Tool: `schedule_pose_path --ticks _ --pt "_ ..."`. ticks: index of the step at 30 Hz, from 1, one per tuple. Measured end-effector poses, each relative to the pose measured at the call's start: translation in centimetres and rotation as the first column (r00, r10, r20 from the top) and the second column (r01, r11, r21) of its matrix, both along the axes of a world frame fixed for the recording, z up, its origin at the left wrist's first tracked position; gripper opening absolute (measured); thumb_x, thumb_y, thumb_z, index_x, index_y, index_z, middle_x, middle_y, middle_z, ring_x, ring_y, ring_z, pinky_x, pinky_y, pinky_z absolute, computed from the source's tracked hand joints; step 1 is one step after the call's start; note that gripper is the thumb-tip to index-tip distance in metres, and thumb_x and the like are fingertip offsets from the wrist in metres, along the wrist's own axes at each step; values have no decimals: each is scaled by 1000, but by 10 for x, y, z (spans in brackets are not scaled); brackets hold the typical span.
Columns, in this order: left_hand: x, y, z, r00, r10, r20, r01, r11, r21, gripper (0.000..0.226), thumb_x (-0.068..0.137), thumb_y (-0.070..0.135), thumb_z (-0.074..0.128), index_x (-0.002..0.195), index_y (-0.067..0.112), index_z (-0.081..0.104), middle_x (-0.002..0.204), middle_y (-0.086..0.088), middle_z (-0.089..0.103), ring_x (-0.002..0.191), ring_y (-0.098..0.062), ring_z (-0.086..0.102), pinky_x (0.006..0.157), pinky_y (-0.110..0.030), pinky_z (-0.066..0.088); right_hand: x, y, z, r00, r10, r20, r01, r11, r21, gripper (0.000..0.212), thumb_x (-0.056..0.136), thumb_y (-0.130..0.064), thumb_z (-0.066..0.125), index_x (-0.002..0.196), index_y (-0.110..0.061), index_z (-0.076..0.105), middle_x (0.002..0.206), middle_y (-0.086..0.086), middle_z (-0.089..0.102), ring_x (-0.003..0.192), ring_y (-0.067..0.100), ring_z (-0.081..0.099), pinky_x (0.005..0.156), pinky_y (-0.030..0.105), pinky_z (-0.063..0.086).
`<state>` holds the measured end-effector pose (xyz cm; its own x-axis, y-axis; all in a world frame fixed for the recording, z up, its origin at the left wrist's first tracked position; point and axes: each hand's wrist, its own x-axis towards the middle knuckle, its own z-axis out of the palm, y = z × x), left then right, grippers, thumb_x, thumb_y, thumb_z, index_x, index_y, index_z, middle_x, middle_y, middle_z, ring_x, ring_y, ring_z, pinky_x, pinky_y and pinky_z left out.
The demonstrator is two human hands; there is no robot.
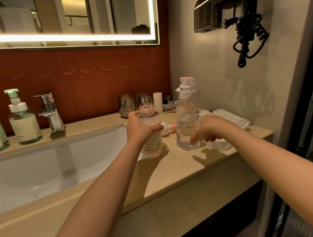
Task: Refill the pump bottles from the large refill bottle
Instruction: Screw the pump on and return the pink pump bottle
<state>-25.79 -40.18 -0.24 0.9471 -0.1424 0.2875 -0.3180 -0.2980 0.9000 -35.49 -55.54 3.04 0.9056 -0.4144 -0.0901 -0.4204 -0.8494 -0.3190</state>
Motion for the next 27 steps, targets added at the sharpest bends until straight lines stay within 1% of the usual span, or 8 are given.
schedule_pose_path --ticks 2,4,7,10,12,17,23,27 --pt "0 -1 0 1000 19 12 -20 1000 13 88 65 24 84 135 9 33 136 -10 48 123 -27 46 97 -38 41 1 12 0 997 81 -16 -81 997 21 30 84 -24 66 107 -11 53 78 4 55 60 11 49 51 19 43" --pt "-1 -2 0 999 31 31 -32 999 28 88 65 26 84 135 10 34 135 -10 49 122 -27 47 96 -38 42 7 24 -3 988 151 44 -152 988 38 24 84 -18 66 102 -9 53 83 6 58 64 13 53 56 22 47" --pt "-1 0 1 997 40 63 -42 998 37 88 65 29 84 136 11 36 136 -8 49 122 -26 47 93 -36 42 22 36 -9 971 161 175 -168 986 25 25 83 -10 64 107 -5 63 88 7 61 67 13 59 58 23 52" --pt "2 8 8 993 38 111 -43 998 37 84 65 29 84 134 12 39 132 -7 52 118 -24 49 88 -32 42 37 45 -14 955 159 251 -180 981 66 27 88 -3 57 115 -3 59 91 8 58 74 19 63 64 28 56" --pt "5 15 13 989 40 141 -46 998 44 83 64 30 84 133 13 41 129 -6 54 114 -22 50 87 -31 43 47 51 -17 947 175 269 -181 984 -2 29 89 -1 56 118 -4 55 101 7 55 83 21 60 68 28 54" --pt "20 40 24 983 67 169 -81 994 79 87 61 35 85 134 14 41 130 -4 53 116 -22 50 89 -33 44 81 60 -24 954 261 146 -207 929 -308 43 88 -3 56 130 -4 43 134 16 40 106 27 54 84 31 46" --pt "36 73 20 985 98 143 -114 987 111 86 62 34 84 134 15 42 130 -4 53 116 -22 50 90 -34 44 113 64 -26 958 280 -63 -277 848 -452 40 88 -7 58 127 -3 49 127 16 44 104 26 54 85 30 47" --pt "43 87 9 987 114 110 -125 987 104 85 60 33 85 133 15 44 129 -4 55 115 -22 50 89 -35 45 123 63 -28 957 263 -122 -287 805 -519 30 91 -5 54 121 -4 54 119 13 50 90 21 50 80 26 45"
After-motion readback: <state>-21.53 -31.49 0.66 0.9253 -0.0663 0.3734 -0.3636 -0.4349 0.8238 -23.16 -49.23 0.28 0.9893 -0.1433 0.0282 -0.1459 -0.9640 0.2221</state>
